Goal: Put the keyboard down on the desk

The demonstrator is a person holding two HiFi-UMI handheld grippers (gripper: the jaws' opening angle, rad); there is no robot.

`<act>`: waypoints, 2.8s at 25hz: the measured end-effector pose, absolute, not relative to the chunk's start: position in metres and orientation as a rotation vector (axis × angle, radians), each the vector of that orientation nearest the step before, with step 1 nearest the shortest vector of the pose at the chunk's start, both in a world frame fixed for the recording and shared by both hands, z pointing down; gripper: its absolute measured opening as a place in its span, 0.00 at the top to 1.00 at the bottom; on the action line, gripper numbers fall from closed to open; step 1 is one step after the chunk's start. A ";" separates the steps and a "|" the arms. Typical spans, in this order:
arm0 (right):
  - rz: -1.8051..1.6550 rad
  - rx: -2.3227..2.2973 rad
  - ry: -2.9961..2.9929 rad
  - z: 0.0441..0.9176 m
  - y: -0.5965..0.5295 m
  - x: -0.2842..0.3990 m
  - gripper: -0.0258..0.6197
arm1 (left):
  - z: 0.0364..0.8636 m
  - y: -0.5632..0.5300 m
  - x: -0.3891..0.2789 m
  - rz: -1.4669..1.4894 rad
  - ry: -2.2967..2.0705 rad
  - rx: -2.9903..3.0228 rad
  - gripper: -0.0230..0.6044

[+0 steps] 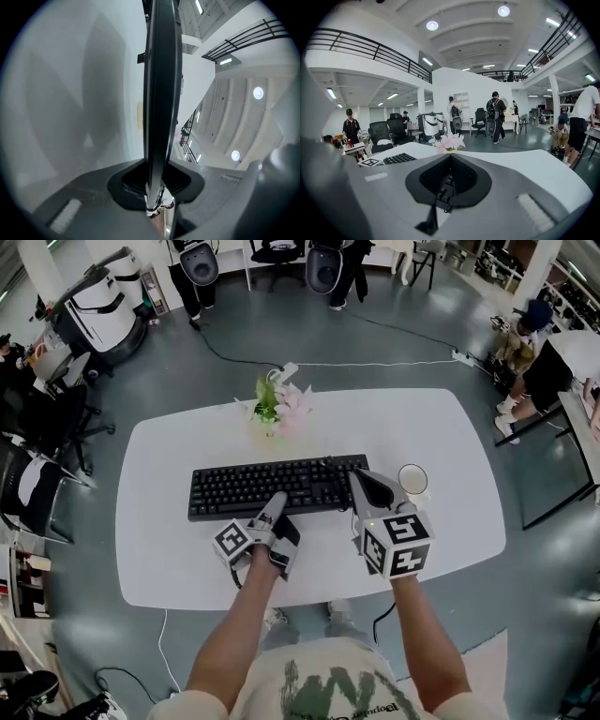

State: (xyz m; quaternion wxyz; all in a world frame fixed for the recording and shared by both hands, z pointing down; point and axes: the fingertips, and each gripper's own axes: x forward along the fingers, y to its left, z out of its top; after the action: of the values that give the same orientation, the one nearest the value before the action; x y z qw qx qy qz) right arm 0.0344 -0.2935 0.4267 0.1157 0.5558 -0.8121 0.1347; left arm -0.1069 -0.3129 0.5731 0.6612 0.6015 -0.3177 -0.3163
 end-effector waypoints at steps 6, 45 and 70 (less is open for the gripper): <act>0.417 1.611 -2.369 0.434 -0.296 0.036 0.96 | 0.583 -0.315 -0.104 -0.694 -0.734 1.340 0.82; 0.462 1.571 -2.375 0.449 -0.307 0.029 0.96 | 0.608 -0.325 -0.102 -0.575 -0.858 1.202 0.60; 0.473 1.560 -2.391 0.447 -0.293 0.030 0.96 | 0.614 -0.316 -0.102 -0.479 -0.878 0.940 0.39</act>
State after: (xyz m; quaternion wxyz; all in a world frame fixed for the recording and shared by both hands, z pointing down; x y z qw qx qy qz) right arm 0.0303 -0.2930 0.4467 0.1235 0.5349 -0.8199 0.1621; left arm -0.1021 -0.3156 0.6141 0.7738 0.4338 -0.4052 -0.2211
